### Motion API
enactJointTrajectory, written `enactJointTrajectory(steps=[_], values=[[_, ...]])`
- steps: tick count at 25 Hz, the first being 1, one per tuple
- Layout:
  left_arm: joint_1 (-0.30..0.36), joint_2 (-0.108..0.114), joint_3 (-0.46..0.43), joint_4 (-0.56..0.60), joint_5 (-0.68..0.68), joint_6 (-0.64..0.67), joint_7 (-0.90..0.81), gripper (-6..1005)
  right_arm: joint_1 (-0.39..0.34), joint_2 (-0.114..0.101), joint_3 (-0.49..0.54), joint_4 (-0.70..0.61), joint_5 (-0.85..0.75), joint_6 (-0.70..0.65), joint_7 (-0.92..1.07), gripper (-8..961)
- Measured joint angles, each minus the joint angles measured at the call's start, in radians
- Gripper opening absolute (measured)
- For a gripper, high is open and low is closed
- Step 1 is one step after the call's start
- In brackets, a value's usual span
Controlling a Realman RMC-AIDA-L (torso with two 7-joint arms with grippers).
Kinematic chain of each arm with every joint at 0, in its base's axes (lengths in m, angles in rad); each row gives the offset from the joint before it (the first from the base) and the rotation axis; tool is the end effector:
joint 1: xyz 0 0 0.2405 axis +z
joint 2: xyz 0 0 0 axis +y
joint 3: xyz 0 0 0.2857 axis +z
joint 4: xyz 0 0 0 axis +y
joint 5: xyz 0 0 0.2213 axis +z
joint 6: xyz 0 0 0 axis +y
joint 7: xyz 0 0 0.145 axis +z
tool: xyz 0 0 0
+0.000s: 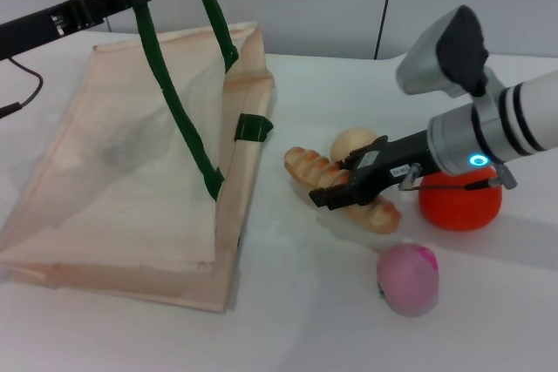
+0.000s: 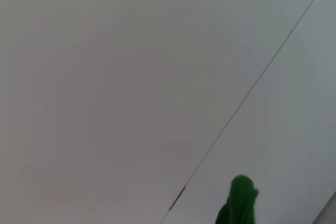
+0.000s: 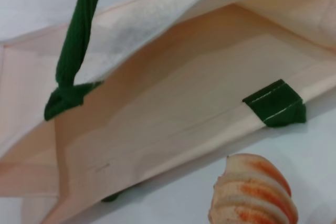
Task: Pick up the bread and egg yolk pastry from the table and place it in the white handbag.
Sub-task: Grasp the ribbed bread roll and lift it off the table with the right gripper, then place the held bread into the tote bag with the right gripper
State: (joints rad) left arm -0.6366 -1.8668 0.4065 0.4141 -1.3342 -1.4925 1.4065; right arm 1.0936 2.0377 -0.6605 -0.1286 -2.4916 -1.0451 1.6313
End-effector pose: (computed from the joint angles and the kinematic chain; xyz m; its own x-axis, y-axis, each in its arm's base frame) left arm -0.3031 0.4153 0.0929 0.3412 0.4630 0.8180 0.8033 -0.5955 0.0020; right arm 0.2026 0.4404 -0.1100 0.8951 -0.4447 -0.0317 -0.4437 -0.8819 -0.1593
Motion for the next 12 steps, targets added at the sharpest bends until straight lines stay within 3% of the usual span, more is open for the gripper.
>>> enactJointTrajectory(steps=[12], values=[[-0.006, 0.0, 0.0, -0.003, 0.0, -0.014, -0.003, 119, -0.105, 0.001, 0.0, -0.188, 0.069, -0.213, 0.0, 532]])
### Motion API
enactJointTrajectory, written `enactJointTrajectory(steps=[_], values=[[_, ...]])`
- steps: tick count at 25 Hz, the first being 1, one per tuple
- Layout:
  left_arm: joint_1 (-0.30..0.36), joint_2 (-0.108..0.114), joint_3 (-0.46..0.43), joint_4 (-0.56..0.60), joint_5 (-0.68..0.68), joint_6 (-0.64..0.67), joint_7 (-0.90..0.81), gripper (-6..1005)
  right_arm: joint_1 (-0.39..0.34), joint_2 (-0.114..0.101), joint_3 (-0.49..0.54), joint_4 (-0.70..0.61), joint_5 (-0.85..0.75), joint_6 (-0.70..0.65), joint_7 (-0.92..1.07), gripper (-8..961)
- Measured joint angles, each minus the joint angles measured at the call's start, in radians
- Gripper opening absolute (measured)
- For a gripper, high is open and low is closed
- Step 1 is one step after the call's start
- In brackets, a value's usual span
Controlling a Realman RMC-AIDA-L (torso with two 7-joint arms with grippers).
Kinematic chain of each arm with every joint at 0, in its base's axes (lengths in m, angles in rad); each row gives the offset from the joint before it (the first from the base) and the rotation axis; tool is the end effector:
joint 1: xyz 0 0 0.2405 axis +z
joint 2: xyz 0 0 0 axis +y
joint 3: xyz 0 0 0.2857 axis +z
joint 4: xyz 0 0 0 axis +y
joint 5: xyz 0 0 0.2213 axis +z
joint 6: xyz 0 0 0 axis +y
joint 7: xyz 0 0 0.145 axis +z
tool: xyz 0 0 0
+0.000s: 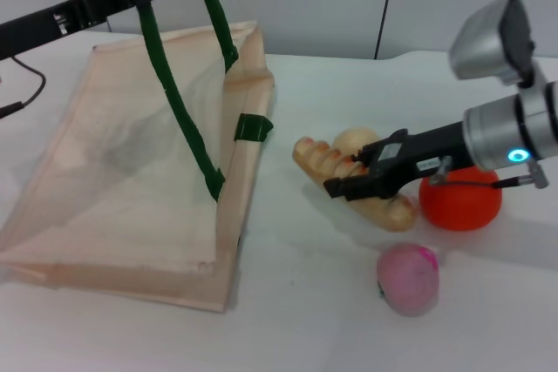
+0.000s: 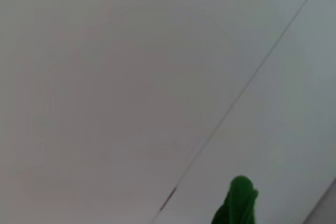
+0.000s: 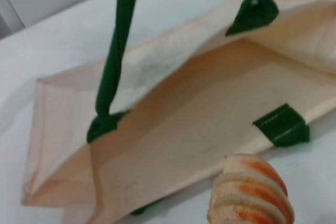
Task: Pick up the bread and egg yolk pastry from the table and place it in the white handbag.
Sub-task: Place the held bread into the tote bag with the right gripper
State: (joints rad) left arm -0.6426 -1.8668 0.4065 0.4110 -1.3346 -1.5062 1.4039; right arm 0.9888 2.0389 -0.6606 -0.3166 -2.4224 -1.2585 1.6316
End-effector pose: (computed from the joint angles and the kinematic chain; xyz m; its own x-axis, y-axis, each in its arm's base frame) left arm -0.2992 0.4156 0.0920 0.3406 0.4658 0.8167 0.7946 -0.6070 0.0148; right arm 0.2112 0.4338 -0.0779 0.8831 -0.4515 -0.1275 -0.4637 -0.8813 -0.0913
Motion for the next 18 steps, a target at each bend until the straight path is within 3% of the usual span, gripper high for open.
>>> enactJointTrajectory(steps=[6, 12, 18], values=[[-0.025, -0.002, 0.0, 0.0, -0.007, -0.07, -0.003, 119, -0.027, 0.004, -0.007, -0.098, 0.045, -0.081, 0.008, 489], [-0.051, -0.009, -0.011, 0.0, -0.01, -0.155, -0.005, 119, 0.014, 0.004, -0.016, -0.102, 0.042, -0.073, 0.029, 461], [-0.059, -0.009, -0.012, 0.0, -0.034, -0.192, -0.006, 119, 0.064, 0.009, -0.089, -0.088, 0.046, -0.051, 0.06, 430]])
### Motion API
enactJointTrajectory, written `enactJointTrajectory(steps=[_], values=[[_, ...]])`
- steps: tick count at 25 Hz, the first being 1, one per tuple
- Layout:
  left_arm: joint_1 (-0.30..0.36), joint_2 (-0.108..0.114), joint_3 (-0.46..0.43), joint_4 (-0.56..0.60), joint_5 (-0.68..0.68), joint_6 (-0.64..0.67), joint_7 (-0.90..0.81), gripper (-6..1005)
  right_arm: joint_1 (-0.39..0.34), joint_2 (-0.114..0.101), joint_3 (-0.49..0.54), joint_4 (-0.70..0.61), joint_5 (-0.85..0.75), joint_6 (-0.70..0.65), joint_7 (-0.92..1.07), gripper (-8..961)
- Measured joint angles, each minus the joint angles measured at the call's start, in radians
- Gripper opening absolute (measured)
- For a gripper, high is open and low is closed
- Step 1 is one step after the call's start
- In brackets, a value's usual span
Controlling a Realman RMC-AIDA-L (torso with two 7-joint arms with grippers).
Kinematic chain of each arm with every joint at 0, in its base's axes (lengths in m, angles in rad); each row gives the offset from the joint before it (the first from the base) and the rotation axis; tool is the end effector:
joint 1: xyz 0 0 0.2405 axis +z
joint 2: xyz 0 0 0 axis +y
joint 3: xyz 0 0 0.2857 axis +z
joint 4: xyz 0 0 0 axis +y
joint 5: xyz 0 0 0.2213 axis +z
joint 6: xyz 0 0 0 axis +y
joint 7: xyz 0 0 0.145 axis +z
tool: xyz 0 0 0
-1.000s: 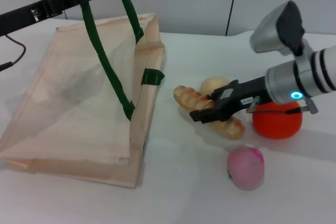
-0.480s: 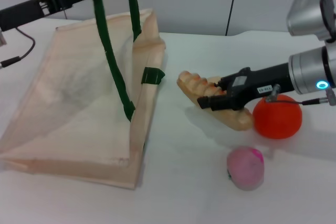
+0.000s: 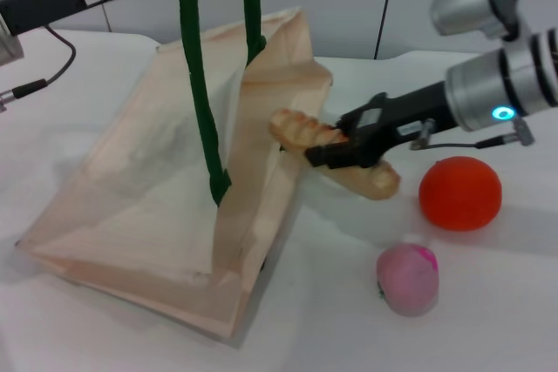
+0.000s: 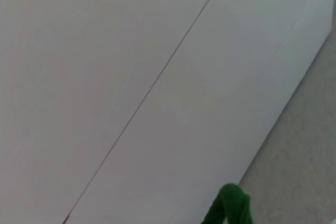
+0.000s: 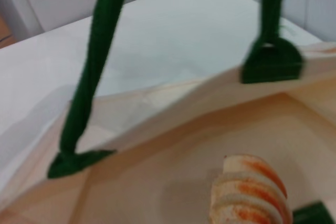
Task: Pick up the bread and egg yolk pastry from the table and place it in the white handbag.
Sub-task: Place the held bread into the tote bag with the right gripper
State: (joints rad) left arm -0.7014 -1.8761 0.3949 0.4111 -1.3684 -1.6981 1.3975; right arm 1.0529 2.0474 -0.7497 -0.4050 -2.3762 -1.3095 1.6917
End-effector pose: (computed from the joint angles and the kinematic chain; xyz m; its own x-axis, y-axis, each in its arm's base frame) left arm -0.2537 0.4121 0.0916 0.3500 0.4474 0.8230 0.6413 -0.7549 0.1376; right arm 0.1672 0.4494 -0.0708 0.9225 -0.3691 -0.1133 -0.3788 -0.9220 -0.0805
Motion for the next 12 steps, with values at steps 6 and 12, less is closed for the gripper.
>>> enactJointTrajectory(steps=[6, 12], values=[[-0.002, 0.0, -0.001, 0.002, -0.004, -0.002, 0.0, 119, 0.105, 0.005, -0.039, 0.076, 0.002, 0.011, 0.007, 379], [-0.018, 0.0, 0.005, 0.002, -0.004, 0.0, 0.0, 119, 0.245, 0.008, -0.056, 0.216, 0.002, 0.104, 0.0, 353]])
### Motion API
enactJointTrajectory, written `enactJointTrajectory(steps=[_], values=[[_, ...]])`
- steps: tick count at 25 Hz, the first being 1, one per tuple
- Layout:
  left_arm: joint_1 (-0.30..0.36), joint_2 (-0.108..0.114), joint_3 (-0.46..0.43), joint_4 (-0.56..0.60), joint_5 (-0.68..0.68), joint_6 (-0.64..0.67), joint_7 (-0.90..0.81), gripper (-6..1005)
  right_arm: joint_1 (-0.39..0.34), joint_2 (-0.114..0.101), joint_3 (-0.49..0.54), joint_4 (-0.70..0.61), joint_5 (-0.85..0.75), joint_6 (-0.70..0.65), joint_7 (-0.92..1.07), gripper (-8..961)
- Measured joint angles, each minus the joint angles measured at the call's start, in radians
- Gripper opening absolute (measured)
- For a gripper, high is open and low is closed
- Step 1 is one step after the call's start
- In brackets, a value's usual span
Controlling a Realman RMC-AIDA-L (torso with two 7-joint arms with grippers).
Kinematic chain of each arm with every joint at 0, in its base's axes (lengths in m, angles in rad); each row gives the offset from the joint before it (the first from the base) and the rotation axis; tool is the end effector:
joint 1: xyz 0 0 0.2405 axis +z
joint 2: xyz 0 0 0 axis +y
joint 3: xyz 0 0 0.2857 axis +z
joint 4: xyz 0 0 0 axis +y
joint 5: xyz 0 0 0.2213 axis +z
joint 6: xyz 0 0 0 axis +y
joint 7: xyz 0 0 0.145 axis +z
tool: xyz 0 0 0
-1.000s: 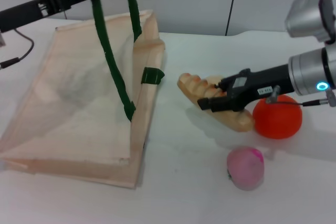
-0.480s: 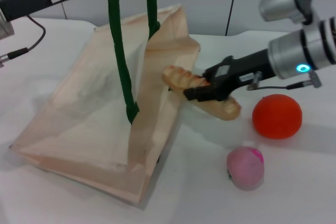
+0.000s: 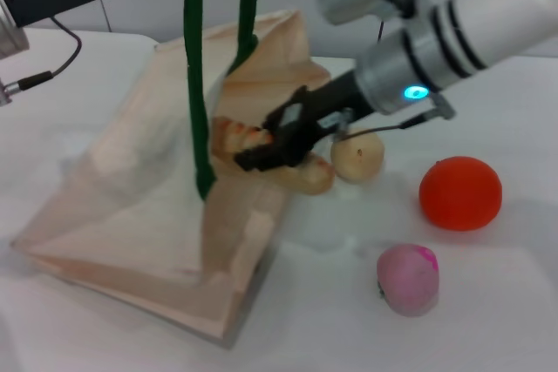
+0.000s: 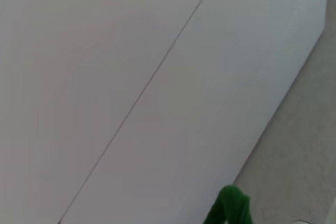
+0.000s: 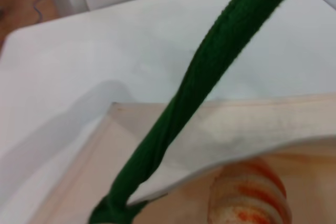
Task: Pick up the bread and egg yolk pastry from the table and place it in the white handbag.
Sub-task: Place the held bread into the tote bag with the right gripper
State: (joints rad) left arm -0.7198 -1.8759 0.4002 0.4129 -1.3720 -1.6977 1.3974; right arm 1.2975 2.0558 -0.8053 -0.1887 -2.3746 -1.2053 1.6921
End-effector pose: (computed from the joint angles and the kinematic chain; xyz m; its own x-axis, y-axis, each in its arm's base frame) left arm -0.2457 0.4168 0.0917 0.3607 0.4401 0.8223 0.6259 -0.7679 0.1364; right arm 0.0925 0.4521 -0.1135 0.9669 -0.2543 -0.0210 -0.2546 -0.9670 -0.0129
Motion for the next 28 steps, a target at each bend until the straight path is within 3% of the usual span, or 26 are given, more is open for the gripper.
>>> enactJointTrajectory(steps=[6, 14, 19, 28], values=[[-0.032, -0.007, 0.003, 0.0, 0.006, -0.002, 0.0, 119, 0.092, 0.0, 0.0, 0.101, -0.003, 0.156, -0.008, 352], [-0.046, -0.016, 0.006, 0.0, 0.012, 0.0, 0.0, 119, 0.124, 0.003, 0.026, 0.155, 0.002, 0.256, -0.008, 334], [-0.057, -0.021, 0.006, 0.0, 0.012, 0.0, 0.0, 119, 0.142, 0.003, 0.051, 0.175, 0.001, 0.229, -0.05, 322], [-0.094, -0.029, 0.006, 0.0, 0.013, -0.023, -0.01, 119, 0.149, 0.003, 0.164, 0.24, 0.0, 0.337, -0.124, 315]])
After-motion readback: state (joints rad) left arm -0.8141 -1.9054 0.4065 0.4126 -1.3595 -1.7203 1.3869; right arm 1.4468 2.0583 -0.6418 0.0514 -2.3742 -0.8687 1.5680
